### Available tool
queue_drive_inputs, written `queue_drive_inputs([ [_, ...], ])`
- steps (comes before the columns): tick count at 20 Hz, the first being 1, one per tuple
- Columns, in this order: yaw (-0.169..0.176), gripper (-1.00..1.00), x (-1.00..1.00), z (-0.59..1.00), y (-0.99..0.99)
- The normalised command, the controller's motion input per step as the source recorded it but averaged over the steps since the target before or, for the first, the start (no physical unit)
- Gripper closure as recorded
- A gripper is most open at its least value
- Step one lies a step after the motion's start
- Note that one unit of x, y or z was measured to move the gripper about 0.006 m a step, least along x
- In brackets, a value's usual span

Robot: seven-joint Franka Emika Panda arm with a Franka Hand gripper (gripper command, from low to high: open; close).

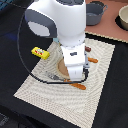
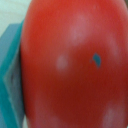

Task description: Interact with the objects in diverse but meaningful ways.

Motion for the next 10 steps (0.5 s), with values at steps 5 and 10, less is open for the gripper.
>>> queue_drive_inputs([
  [5,0.0,1.0,0.22,1.0,0.15],
  [10,0.0,1.0,-0.02,0.95,0.48],
])
